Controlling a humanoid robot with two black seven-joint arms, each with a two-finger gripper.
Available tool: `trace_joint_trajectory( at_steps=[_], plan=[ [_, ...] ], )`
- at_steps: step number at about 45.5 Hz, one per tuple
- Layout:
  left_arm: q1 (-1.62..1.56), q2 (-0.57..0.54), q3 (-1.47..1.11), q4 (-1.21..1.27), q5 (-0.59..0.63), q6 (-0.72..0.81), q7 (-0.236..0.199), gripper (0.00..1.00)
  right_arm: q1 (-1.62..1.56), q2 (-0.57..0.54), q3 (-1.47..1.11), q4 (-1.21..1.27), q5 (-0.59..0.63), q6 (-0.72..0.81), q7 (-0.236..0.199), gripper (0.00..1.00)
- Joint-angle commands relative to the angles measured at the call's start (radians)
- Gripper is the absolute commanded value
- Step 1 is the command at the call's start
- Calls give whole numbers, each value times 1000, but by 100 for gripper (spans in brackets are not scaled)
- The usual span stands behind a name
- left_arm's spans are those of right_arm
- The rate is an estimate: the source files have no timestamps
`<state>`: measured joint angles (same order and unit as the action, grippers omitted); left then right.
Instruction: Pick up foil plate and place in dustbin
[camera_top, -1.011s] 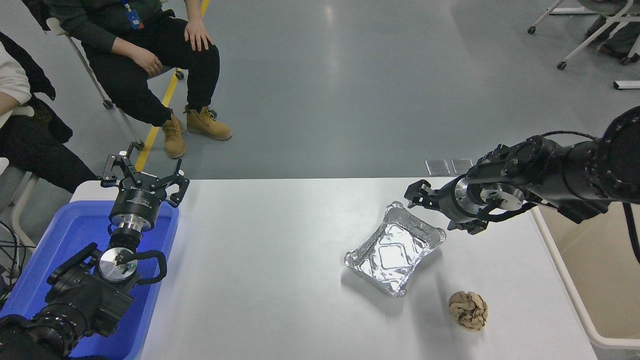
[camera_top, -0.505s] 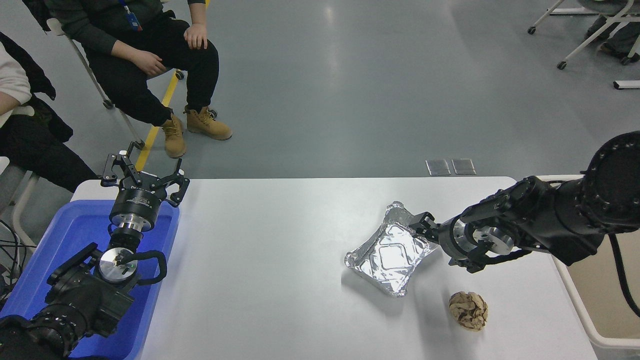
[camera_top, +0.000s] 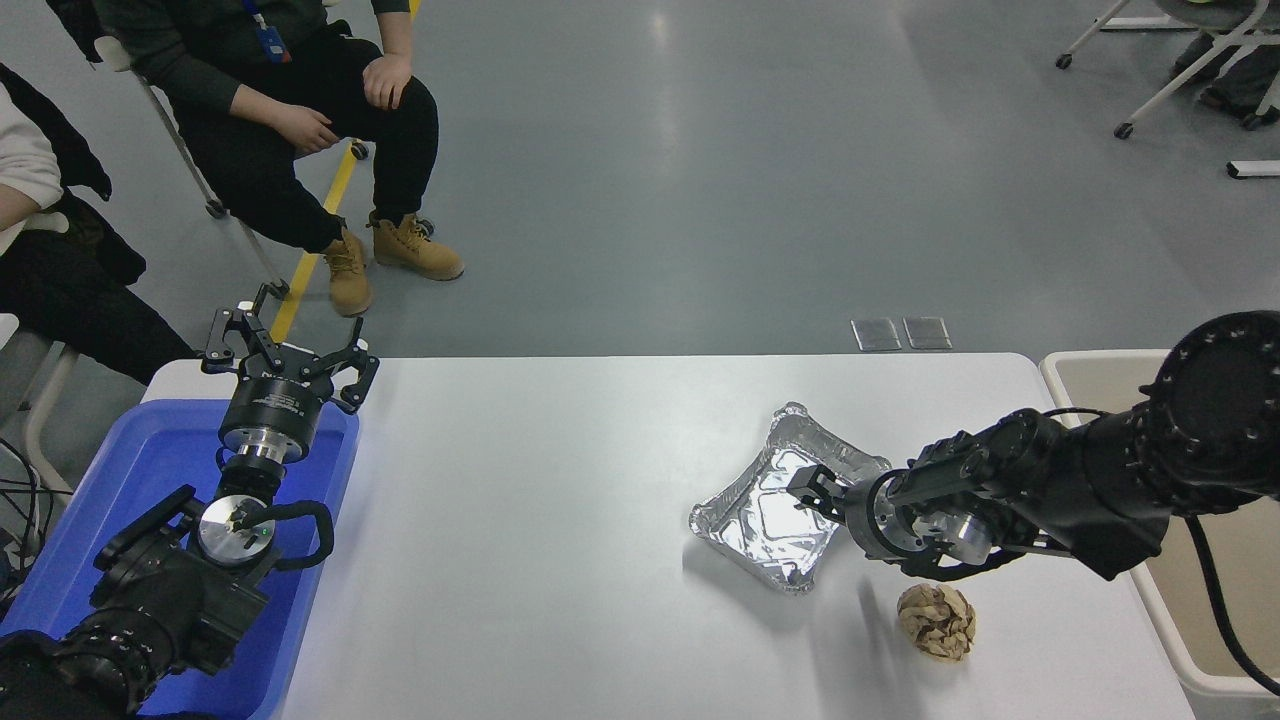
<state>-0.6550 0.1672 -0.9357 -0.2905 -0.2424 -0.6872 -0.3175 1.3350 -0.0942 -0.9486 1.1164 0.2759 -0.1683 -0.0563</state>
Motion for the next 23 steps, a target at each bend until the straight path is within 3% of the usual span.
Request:
trace_joint_trajectory(
  at_steps=[1,23],
  plan=[
    [0,0,0,-1,0,0,0,99,-62,2,16,-27,-81,-79,1,97],
    [0,0,0,1,0,0,0,99,-126,22,22,-58,-84,-151,1,81]
  ],
)
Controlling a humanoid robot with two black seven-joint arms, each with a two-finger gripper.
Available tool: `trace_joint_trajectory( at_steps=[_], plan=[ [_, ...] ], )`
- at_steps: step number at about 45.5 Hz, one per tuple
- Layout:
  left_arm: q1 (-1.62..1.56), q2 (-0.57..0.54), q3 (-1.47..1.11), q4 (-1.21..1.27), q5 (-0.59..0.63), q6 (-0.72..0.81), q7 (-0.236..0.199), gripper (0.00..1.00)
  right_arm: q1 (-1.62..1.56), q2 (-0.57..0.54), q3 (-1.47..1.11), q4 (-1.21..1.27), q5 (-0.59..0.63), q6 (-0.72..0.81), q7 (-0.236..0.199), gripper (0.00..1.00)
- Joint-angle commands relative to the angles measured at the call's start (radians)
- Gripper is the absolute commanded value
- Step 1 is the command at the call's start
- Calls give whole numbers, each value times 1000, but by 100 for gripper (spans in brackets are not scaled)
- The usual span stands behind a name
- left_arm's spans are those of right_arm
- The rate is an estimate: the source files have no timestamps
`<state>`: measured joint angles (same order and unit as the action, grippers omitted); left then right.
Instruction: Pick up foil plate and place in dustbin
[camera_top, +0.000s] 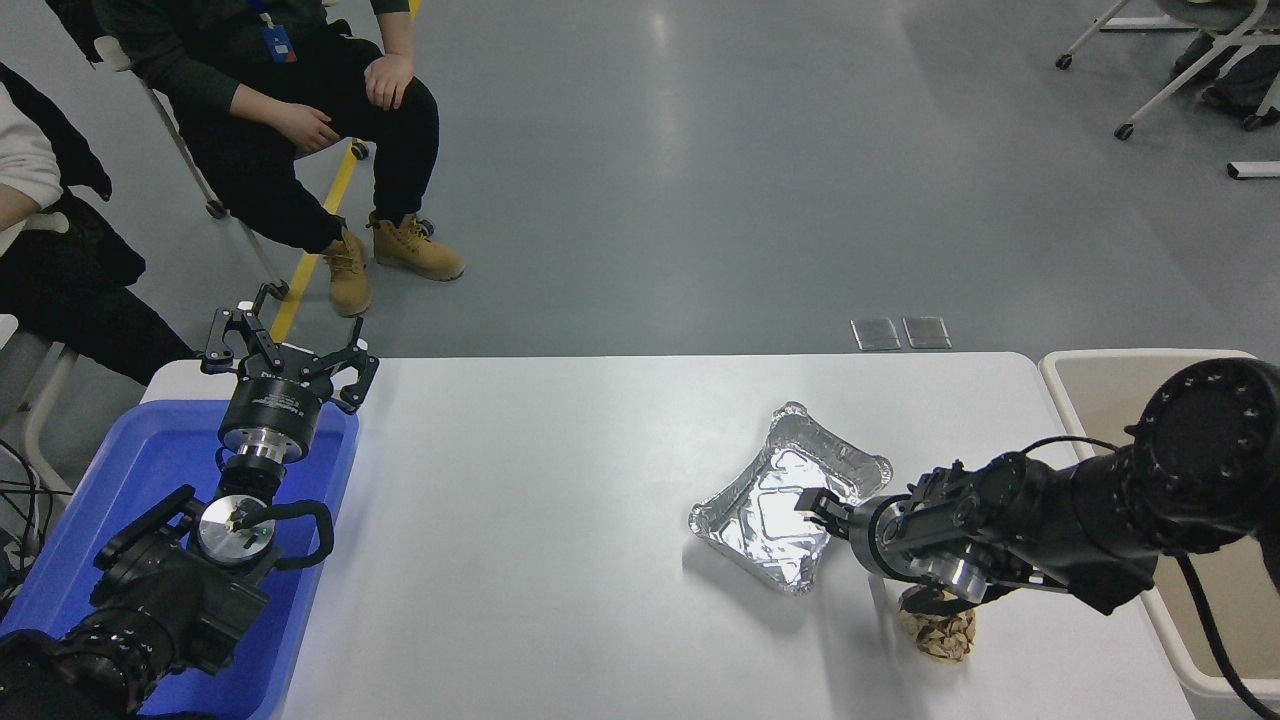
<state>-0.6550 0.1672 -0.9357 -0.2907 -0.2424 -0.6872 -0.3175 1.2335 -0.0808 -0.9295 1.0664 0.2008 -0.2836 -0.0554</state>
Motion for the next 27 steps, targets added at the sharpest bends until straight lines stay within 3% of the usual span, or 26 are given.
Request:
trace_joint_trajectory(
  at_steps=[1,6,10,15,17,20,22,27],
  plan=[
    [0,0,0,1,0,0,0,99,-28,9,3,-8,-9,-37,2,78],
    [0,0,0,1,0,0,0,99,-31,10,3,-8,-14,-35,0,64],
    [0,0,0,1,0,0,0,99,-31,12,1,-2,-41,-35,2,44],
    [0,0,0,1,0,0,0,99,-31,24,1,0,-81,-35,2,29],
    [0,0,0,-1,0,0,0,99,-26,33,3,0,-90,-35,2,16],
    [-2,0,0,-1,0,0,0,99,-23,39,1,0,-90,-35,2,6],
    [0,0,0,-1,0,0,0,99,-20,39,1,1,-90,-35,2,1],
    [0,0,0,-1,0,0,0,99,-19,41,1,1,-90,-35,2,0]
  ],
)
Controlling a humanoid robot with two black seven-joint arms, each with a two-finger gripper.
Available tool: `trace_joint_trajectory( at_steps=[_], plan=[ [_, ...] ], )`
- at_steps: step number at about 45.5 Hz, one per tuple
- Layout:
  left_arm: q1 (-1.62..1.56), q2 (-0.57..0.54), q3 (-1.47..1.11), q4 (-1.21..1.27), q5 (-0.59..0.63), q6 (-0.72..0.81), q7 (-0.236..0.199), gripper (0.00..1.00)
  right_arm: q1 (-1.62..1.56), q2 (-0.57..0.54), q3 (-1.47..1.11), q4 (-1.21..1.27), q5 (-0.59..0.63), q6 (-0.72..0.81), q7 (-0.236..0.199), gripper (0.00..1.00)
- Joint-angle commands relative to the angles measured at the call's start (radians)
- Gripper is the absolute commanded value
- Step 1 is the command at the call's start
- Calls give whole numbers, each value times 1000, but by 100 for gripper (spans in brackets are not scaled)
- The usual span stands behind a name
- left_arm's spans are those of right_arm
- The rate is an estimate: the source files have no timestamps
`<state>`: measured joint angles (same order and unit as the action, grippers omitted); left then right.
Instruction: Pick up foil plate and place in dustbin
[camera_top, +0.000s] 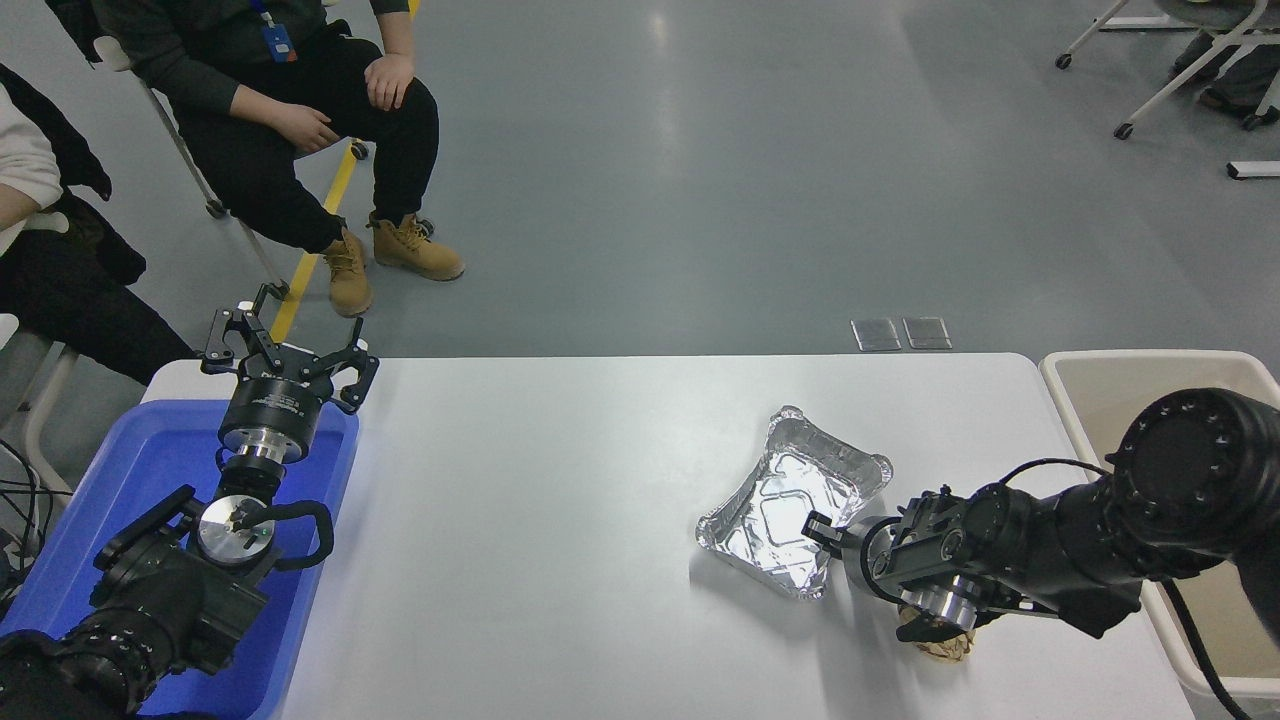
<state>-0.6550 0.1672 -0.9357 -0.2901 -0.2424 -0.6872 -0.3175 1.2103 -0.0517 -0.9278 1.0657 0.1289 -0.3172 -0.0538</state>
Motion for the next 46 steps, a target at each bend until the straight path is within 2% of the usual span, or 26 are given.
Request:
trace_joint_trajectory(
  at_steps=[1,15,22,33,46],
  plan=[
    [0,0,0,-1,0,0,0,99,5,12,0,2,-18,-2,0,0],
    [0,0,0,-1,0,0,0,99,63,-8,-9,17,-18,13,0,0],
    [0,0,0,-1,0,0,0,99,202,-103,-22,117,-20,38,0,0],
    [0,0,0,-1,0,0,0,99,500,-226,-117,275,-89,167,-8,0],
    [0,0,0,-1,0,0,0,99,767,-240,-264,303,-100,412,-8,0]
  ],
)
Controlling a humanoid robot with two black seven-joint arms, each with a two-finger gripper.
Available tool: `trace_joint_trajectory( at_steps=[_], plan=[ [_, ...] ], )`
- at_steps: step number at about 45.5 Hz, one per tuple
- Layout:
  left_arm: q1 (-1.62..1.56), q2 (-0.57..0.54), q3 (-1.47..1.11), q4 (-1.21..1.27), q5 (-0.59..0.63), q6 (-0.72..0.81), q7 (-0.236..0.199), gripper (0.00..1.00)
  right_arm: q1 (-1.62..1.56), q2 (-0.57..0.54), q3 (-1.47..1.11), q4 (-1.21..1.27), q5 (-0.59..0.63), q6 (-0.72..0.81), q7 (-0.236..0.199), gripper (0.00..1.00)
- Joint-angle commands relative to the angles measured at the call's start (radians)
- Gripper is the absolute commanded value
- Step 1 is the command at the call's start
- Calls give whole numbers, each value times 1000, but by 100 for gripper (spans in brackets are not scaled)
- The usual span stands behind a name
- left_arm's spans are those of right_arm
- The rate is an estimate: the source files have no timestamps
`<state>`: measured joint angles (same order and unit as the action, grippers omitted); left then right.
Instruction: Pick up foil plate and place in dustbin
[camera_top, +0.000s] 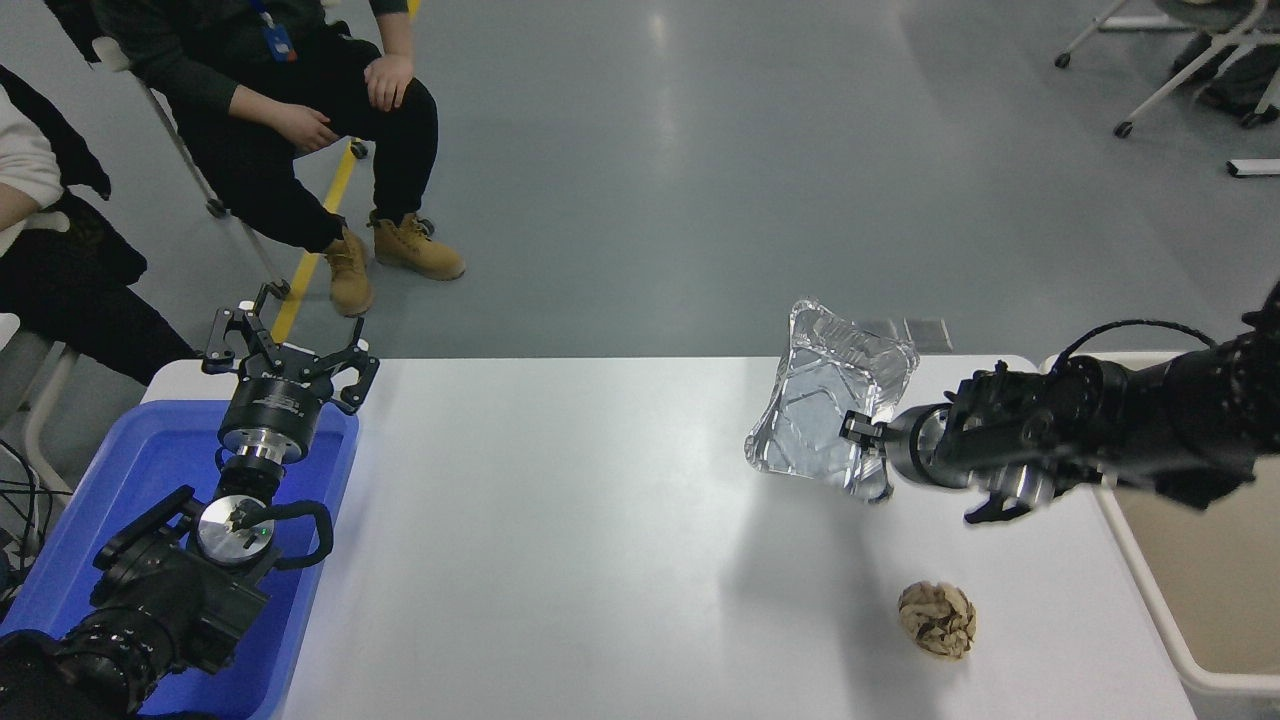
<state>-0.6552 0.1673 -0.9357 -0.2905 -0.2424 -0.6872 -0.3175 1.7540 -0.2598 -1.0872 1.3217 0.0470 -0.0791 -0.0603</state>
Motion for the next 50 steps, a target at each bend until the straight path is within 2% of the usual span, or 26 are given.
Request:
trace_joint_trajectory(
  at_steps=[1,13,30,50],
  plan=[
    [0,0,0,1,0,0,0,99,237,-30,-109,47,-19,188,-1,0],
    [0,0,0,-1,0,0,0,99,384,-35,-129,53,-105,331,-1,0],
    [0,0,0,1,0,0,0,99,617,-67,-143,54,-114,541,-1,0],
    [0,0,0,1,0,0,0,99,582,-68,-197,4,-136,547,-3,0]
  ],
)
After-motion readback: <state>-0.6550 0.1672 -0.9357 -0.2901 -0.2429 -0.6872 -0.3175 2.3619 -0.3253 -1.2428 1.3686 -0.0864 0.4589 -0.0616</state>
